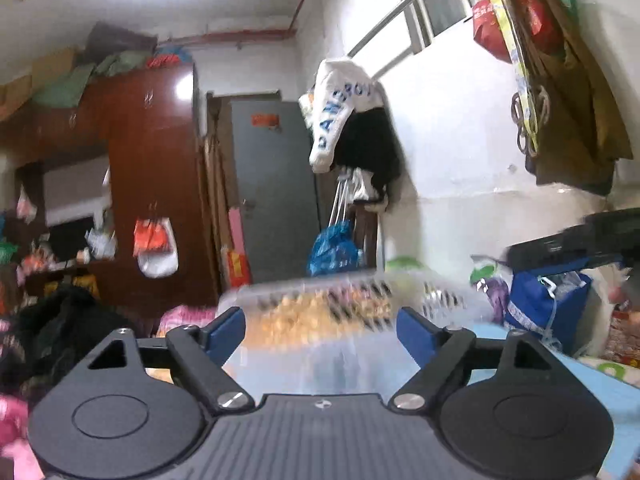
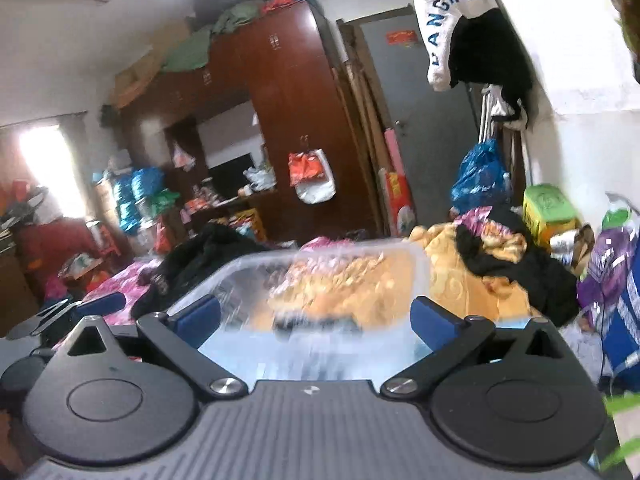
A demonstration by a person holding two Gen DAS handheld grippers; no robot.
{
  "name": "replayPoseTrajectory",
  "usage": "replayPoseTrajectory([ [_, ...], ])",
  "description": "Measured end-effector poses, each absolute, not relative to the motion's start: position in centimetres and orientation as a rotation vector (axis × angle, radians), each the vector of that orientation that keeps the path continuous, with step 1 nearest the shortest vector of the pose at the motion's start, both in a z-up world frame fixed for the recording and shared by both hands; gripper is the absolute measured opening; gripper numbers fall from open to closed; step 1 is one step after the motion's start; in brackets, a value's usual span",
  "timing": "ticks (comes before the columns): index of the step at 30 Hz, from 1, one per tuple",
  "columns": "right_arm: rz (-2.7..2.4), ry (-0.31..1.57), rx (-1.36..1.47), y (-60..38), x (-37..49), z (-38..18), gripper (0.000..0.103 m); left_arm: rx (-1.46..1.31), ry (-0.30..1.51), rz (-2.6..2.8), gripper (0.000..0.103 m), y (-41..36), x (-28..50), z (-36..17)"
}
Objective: Organize objects
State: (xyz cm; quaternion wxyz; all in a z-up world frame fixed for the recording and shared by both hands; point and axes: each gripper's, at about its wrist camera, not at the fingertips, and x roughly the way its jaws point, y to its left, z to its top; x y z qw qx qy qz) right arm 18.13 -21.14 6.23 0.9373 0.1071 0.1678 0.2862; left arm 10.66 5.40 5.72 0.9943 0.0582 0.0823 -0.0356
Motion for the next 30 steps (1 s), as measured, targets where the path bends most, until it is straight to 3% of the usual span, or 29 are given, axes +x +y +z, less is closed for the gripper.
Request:
replayPoseTrajectory([
  [7, 0.6, 0.434, 0.248, -24.6, 12.9, 0.8, 0.103, 0.049, 0.231, -0.141, 0.085, 4.0, 3.5, 0.0],
  [12, 0.6, 0.425, 0.197, -23.5, 12.5, 1.0, 0.103, 0.047, 0.233, -0.186, 0.085, 1.6, 0.5, -1.5],
  [27, 0.682, 0.456, 0.101, -18.7, 13.9, 0.7, 0.102, 0.095, 0.401, -0.24, 0.085, -5.8, 1.7, -5.5],
  [30, 0.7, 0.478, 0.09, -18.0, 13.4, 0.3, 0.097, 0.1, 0.41, -0.203, 0.085, -6.4, 2.3, -5.7],
])
